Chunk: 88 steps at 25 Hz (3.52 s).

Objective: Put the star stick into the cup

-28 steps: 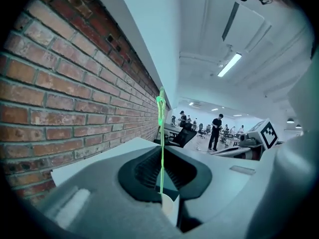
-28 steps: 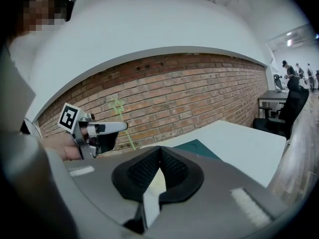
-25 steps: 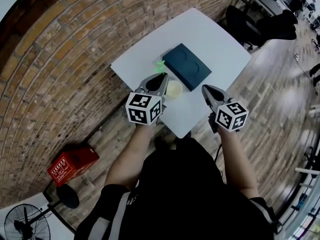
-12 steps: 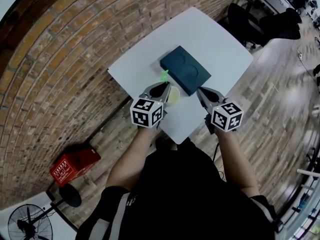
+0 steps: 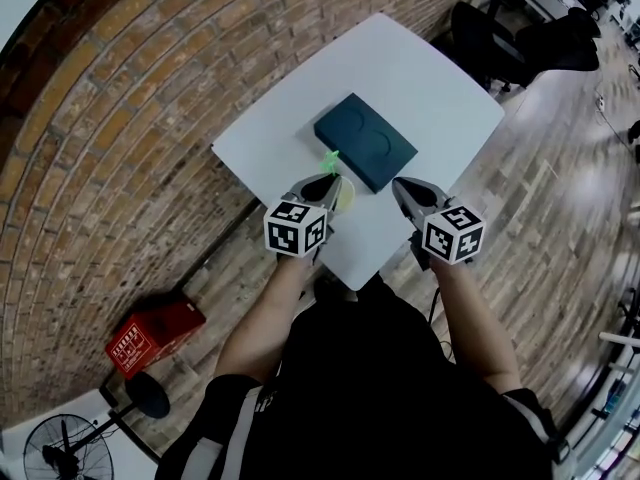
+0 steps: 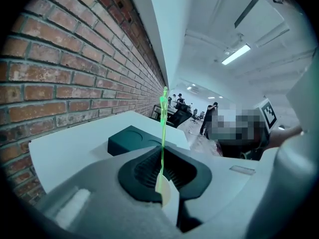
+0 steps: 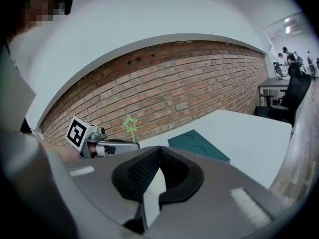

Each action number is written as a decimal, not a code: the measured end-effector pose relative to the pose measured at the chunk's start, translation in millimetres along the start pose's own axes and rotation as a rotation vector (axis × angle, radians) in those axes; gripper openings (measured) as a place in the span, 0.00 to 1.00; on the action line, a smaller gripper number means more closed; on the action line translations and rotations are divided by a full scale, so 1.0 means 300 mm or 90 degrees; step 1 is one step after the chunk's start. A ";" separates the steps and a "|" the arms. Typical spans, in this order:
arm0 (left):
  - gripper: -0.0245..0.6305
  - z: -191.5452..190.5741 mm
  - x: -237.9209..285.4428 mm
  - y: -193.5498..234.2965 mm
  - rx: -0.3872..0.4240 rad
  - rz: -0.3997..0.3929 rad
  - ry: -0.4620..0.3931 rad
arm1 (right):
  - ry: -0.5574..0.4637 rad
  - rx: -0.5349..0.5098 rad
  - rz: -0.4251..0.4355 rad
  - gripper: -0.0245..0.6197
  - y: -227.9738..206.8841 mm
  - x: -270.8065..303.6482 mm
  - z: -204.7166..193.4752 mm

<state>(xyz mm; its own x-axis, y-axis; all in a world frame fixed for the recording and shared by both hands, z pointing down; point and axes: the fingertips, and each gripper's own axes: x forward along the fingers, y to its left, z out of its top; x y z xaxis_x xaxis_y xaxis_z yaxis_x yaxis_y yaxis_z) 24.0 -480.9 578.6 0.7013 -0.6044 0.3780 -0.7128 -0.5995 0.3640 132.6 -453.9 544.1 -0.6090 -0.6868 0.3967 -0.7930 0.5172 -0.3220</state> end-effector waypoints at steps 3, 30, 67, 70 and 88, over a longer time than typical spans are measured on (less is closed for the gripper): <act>0.07 -0.020 0.008 0.004 -0.005 0.002 0.016 | 0.001 0.007 -0.004 0.04 -0.007 -0.015 -0.013; 0.36 -0.049 0.008 0.063 0.042 0.059 0.044 | 0.022 0.006 0.006 0.04 0.040 0.020 -0.020; 0.05 0.483 -0.412 -0.046 0.170 0.056 -0.186 | -0.186 -0.164 -0.041 0.04 0.226 -0.182 0.375; 0.05 0.537 -0.428 -0.092 0.172 0.058 -0.206 | -0.207 -0.166 -0.022 0.04 0.235 -0.249 0.414; 0.05 0.568 -0.398 -0.203 0.182 0.136 -0.227 | -0.283 -0.189 -0.094 0.04 0.025 -0.504 0.466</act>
<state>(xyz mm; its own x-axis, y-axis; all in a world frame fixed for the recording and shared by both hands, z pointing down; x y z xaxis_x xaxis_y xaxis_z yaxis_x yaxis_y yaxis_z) -15.2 -461.6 366.4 0.5338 -0.8412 0.0858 -0.8455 -0.5321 0.0436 220.9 -417.6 361.5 -0.4762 -0.8793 -0.0016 -0.8793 0.4762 -0.0093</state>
